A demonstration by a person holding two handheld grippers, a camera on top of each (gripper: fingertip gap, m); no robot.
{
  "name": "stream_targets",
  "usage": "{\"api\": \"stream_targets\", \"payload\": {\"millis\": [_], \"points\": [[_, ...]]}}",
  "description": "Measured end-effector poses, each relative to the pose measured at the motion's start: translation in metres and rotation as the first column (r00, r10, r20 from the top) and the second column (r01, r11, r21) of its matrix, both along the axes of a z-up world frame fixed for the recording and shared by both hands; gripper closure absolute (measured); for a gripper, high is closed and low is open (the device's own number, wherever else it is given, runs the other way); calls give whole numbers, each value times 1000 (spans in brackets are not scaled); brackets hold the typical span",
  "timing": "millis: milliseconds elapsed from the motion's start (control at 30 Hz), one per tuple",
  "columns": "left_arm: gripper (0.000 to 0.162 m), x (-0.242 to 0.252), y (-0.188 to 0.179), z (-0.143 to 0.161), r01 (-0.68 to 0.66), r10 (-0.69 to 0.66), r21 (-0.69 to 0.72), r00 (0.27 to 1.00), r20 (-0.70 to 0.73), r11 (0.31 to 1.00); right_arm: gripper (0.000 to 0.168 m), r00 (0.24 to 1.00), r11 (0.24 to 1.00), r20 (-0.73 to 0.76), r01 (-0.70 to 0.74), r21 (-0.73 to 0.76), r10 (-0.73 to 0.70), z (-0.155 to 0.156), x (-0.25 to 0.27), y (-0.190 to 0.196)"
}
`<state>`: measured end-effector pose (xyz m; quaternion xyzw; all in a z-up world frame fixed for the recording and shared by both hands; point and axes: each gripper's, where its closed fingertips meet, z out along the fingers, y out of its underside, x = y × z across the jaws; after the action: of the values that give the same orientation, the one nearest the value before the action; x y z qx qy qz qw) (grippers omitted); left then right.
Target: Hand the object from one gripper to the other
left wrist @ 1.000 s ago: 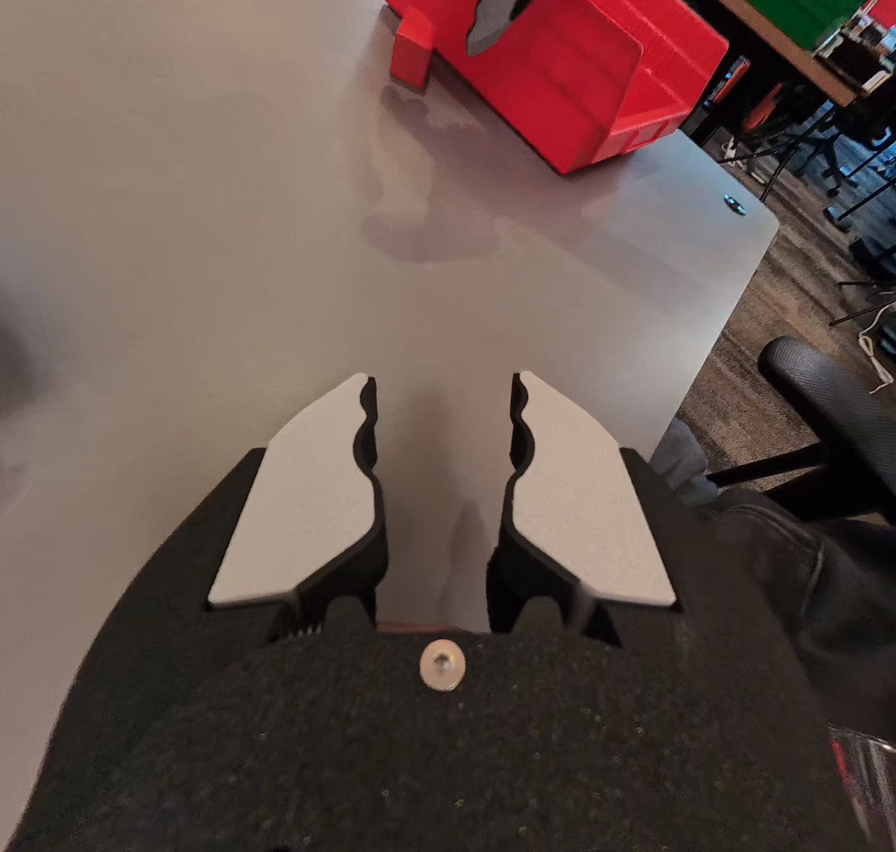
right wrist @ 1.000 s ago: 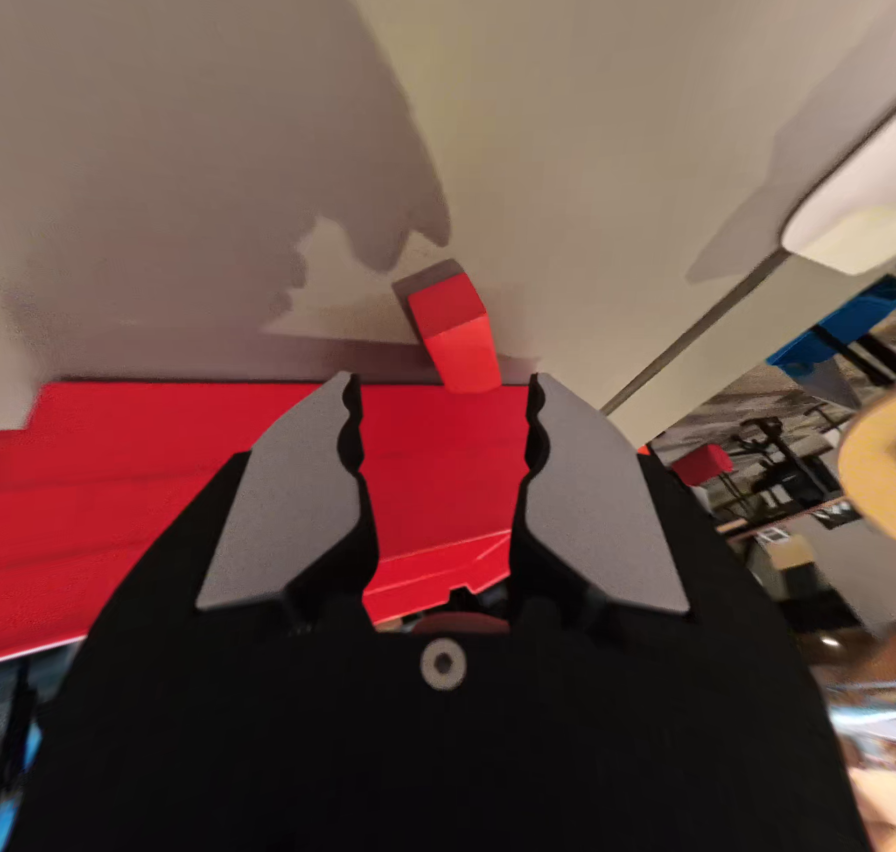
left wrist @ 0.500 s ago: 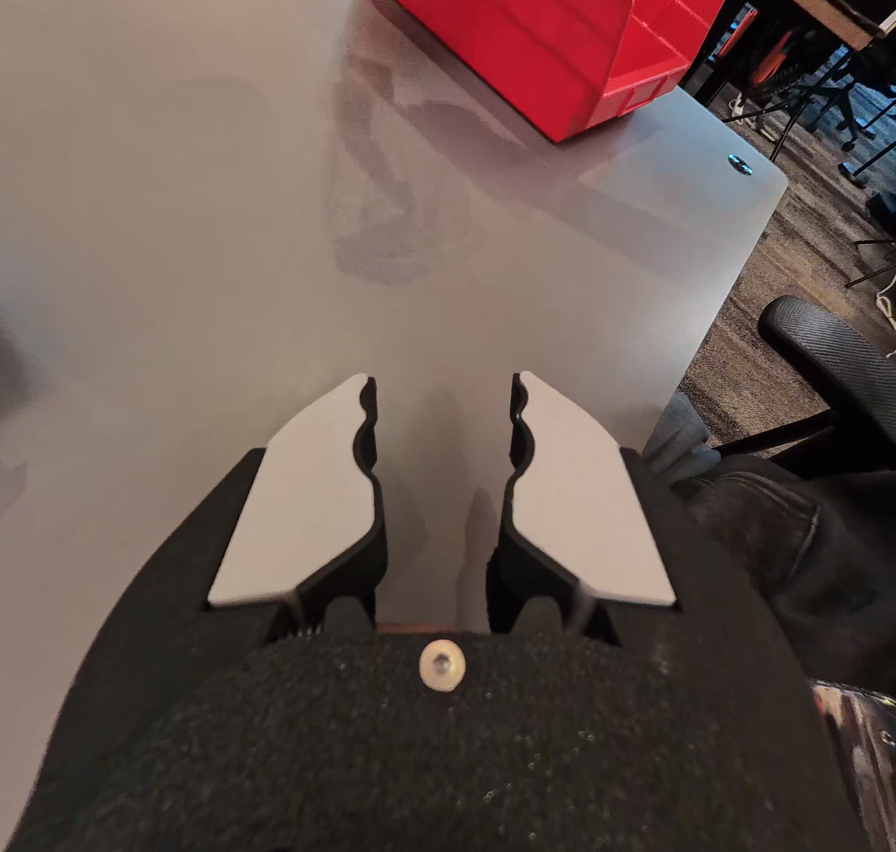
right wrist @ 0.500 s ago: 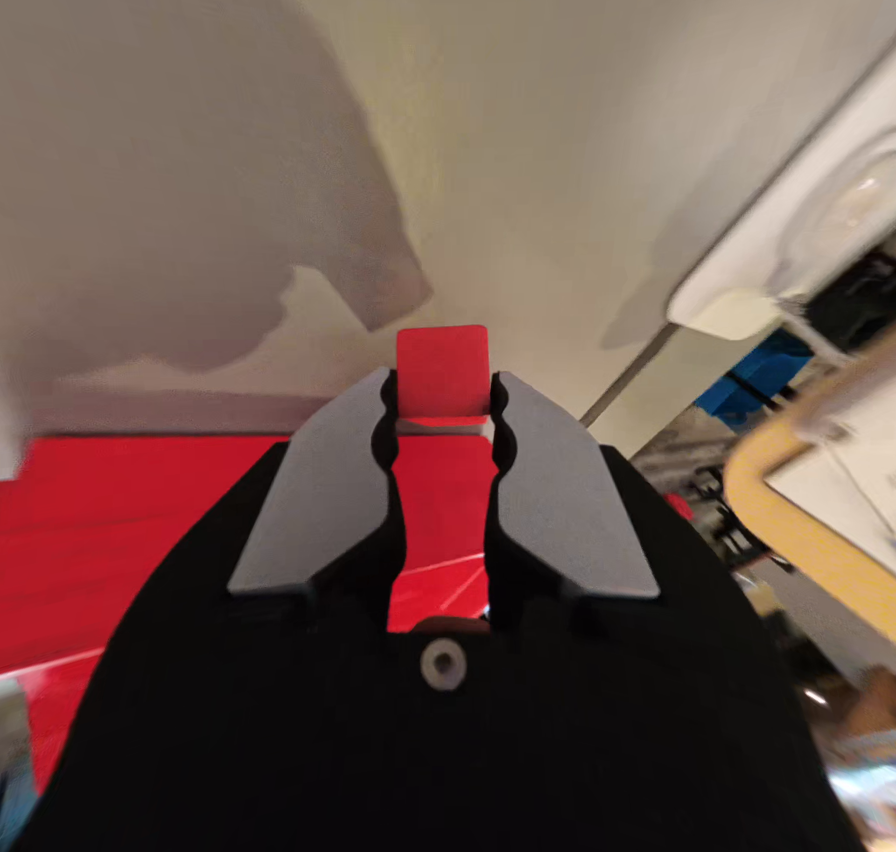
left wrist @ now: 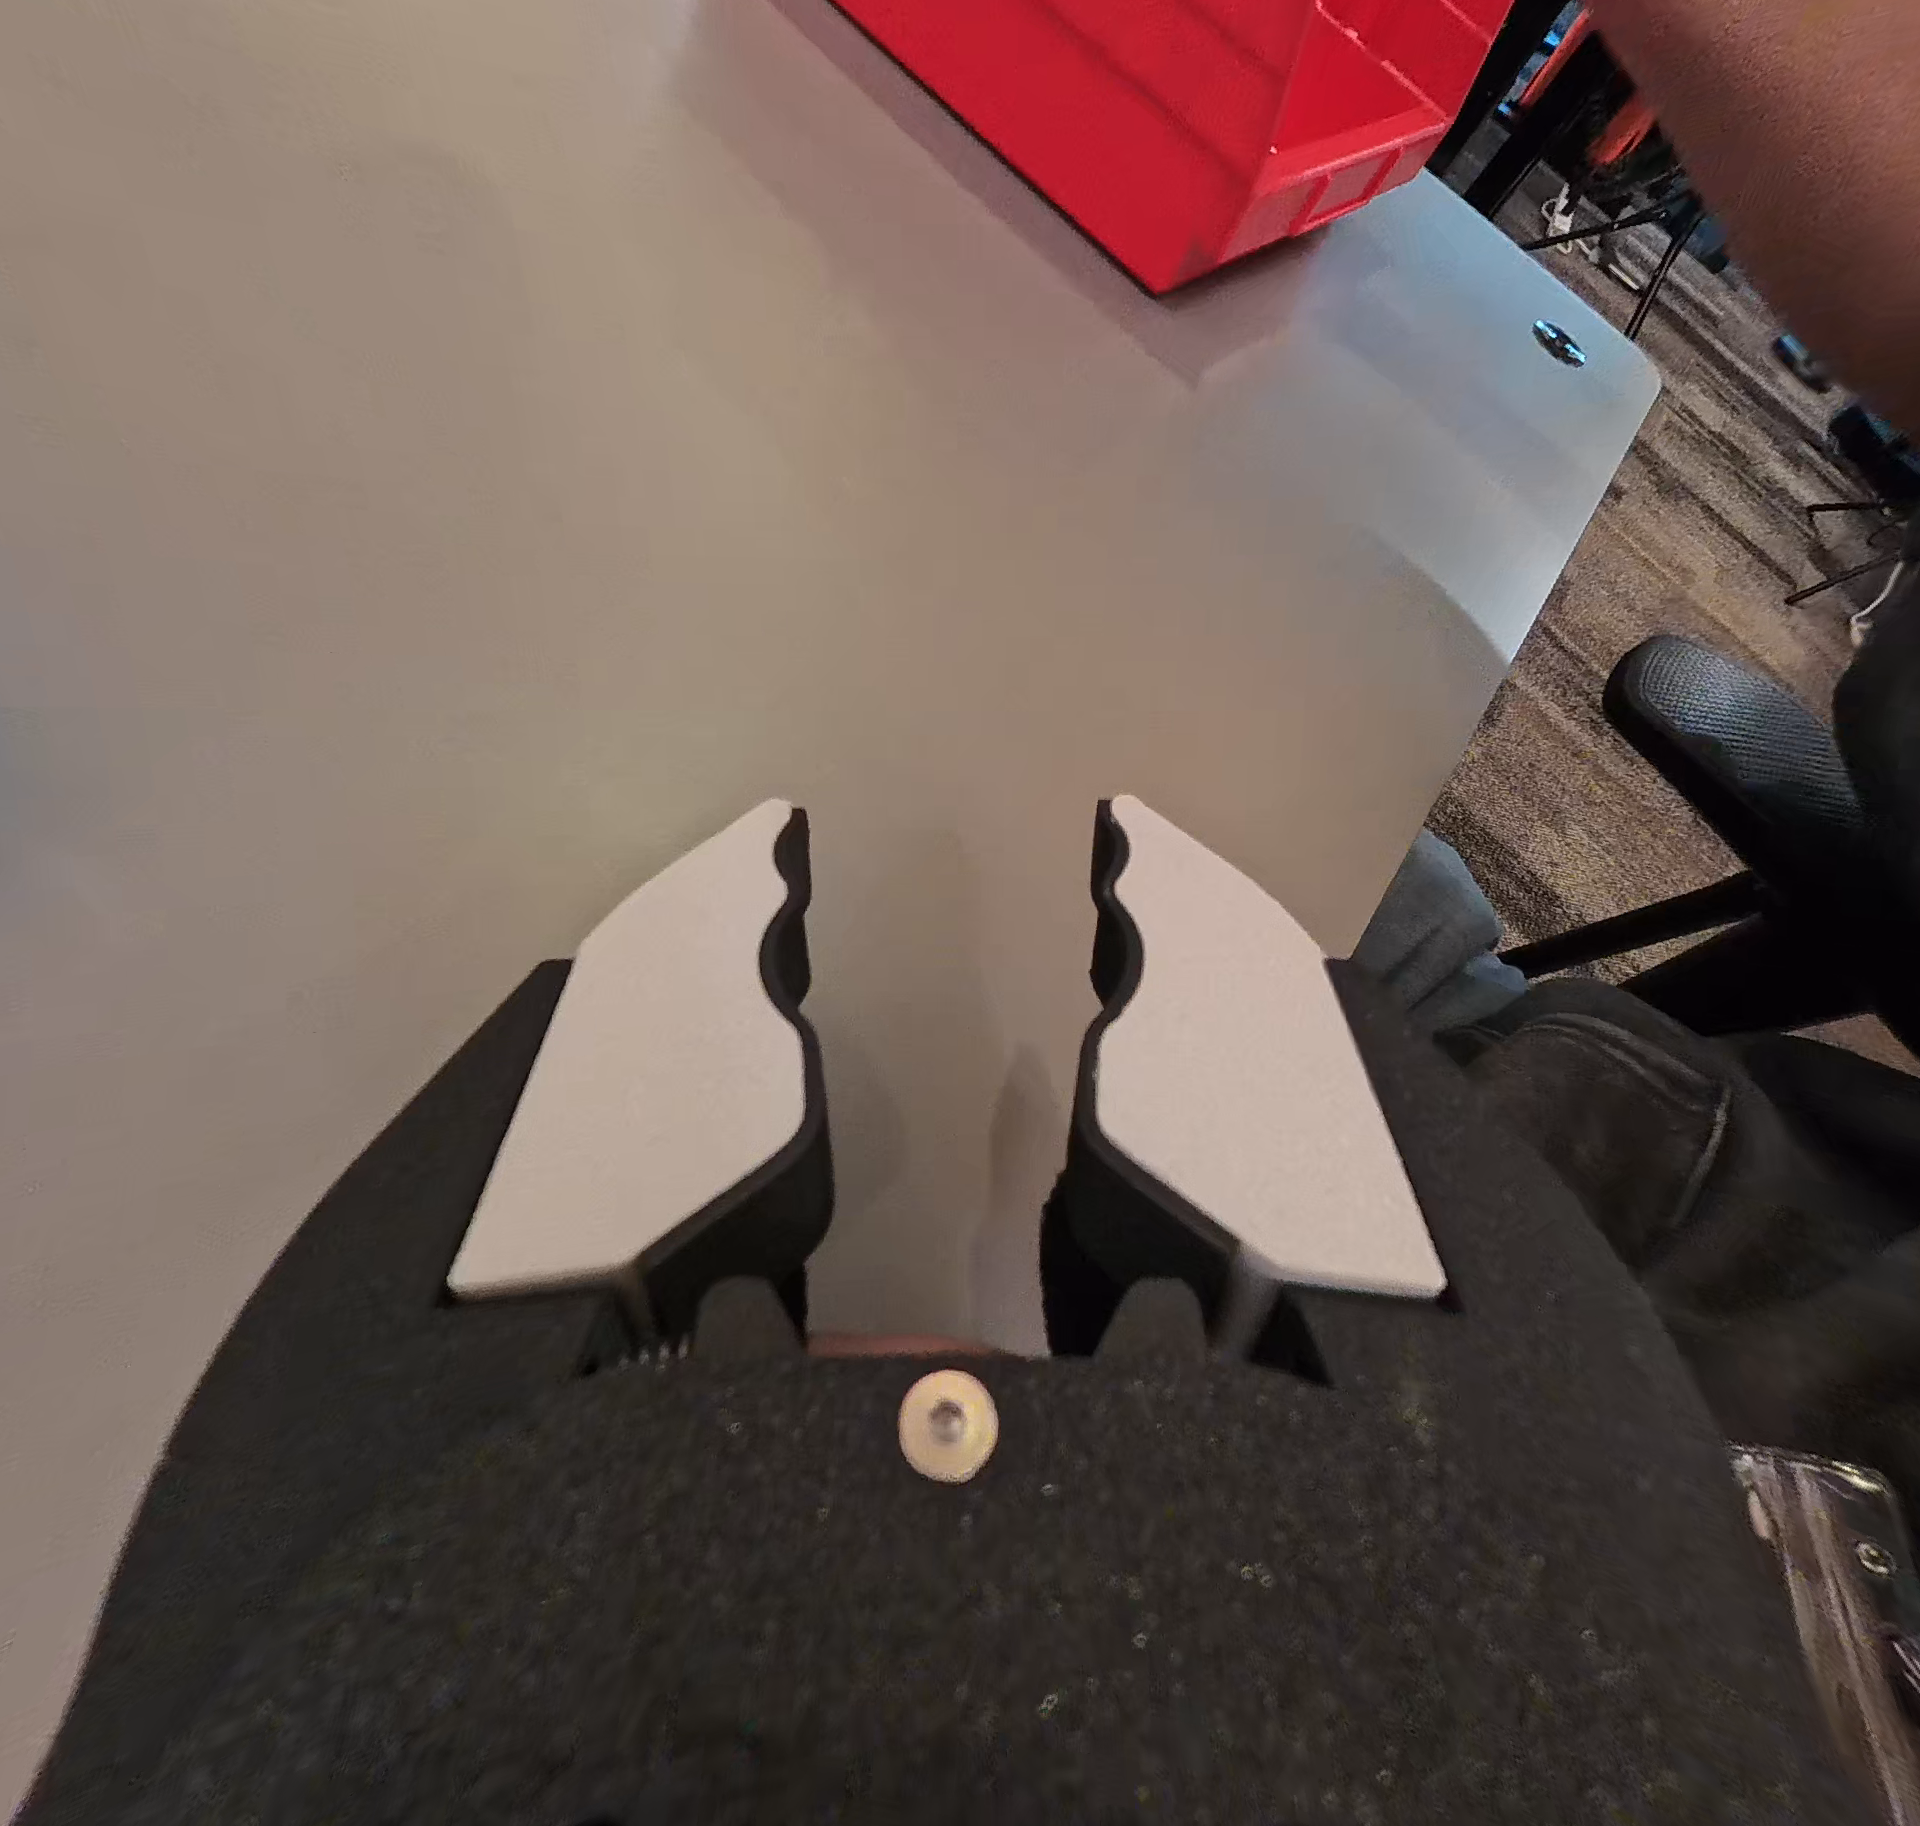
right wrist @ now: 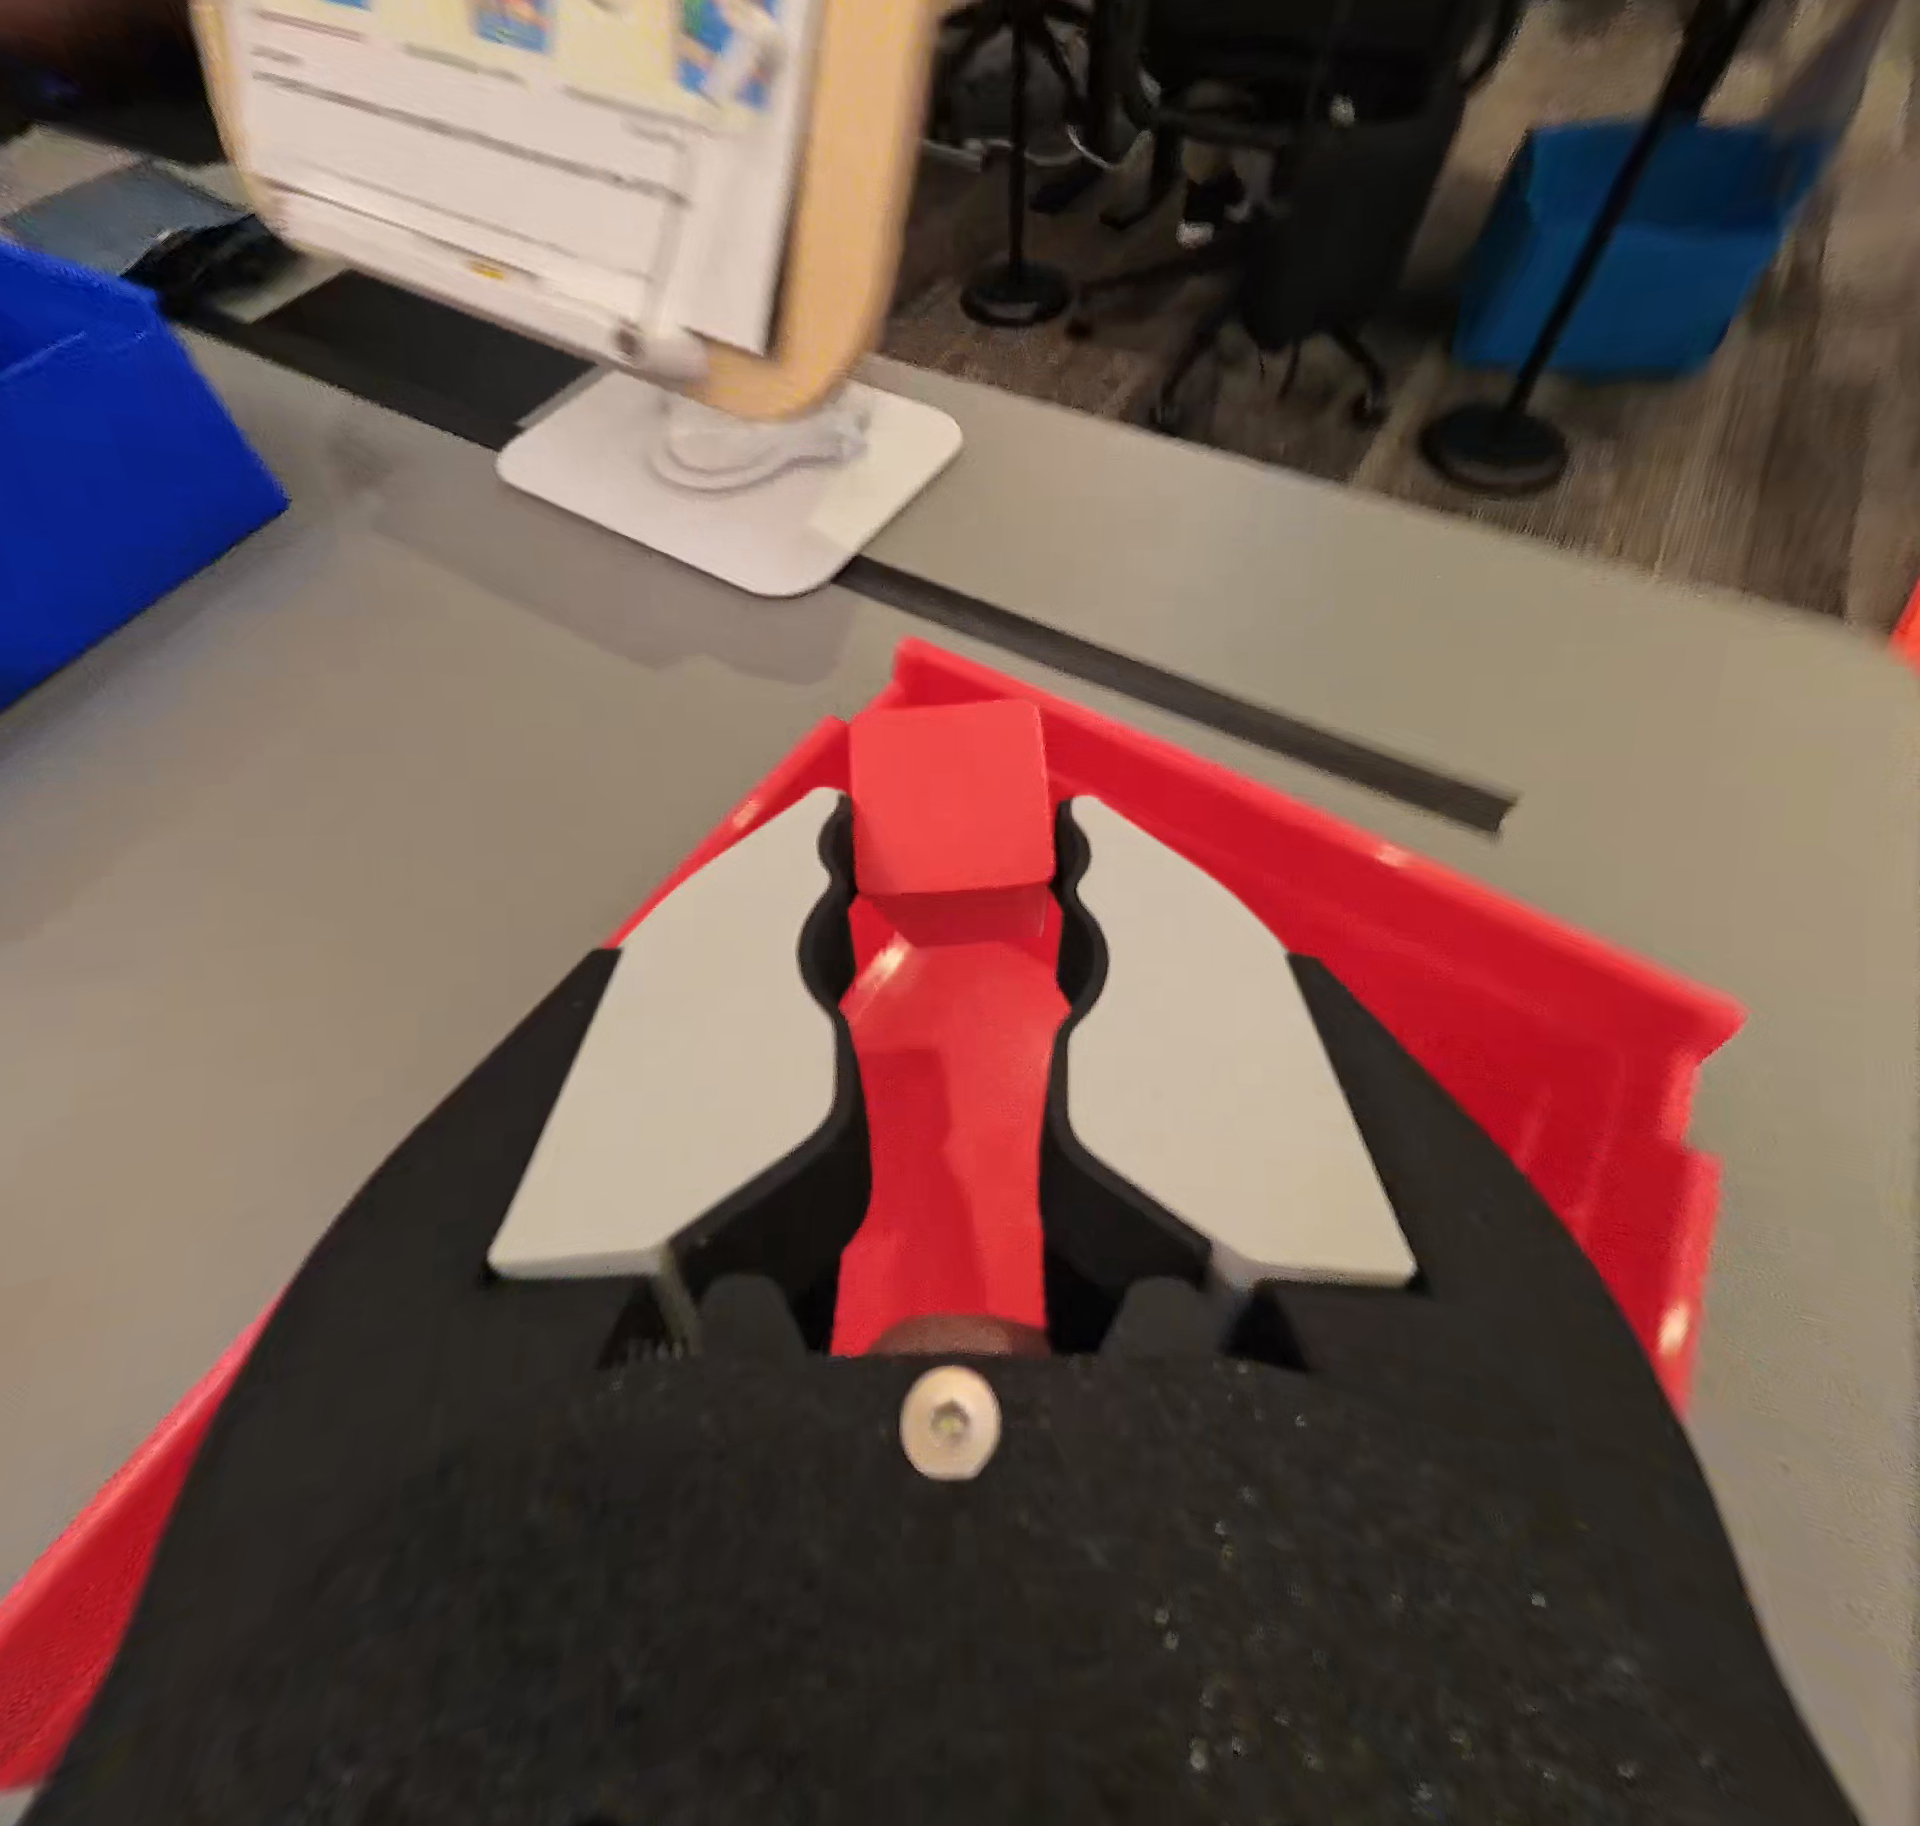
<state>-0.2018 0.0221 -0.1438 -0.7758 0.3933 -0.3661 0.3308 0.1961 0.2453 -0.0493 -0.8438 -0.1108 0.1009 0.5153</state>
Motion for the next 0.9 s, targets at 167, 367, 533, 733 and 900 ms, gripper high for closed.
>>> {"api": "stream_targets", "payload": {"millis": [167, 367, 533, 733, 900], "points": [[111, 1, 0, -4, 0, 0, 5, 1000, -16, 1000, 133, 986, 986, -144, 66, -156, -88, -63, 4, 18], [111, -3, 4, -3, -15, 15, 15, 1000, -15, 1000, 133, 995, 996, -100, 21, -85, -30, -74, -10, 39], [111, -4, 3, -4, -13, 13, 0, 1000, -12, 1000, 132, 991, 988, 128, -27, -151, 47, -106, -7, 37], [111, -3, 2, -4, -8, 8, 27, 1000, -28, 1000, 133, 993, 941, 120, 48, -334, -8, -113, 10, 10], [111, 0, -2, -4, 6, -6, 28, 999, -32, 1000, 133, 973, 859, 230, 138, -494, -24, -136, 28, -19]]}}
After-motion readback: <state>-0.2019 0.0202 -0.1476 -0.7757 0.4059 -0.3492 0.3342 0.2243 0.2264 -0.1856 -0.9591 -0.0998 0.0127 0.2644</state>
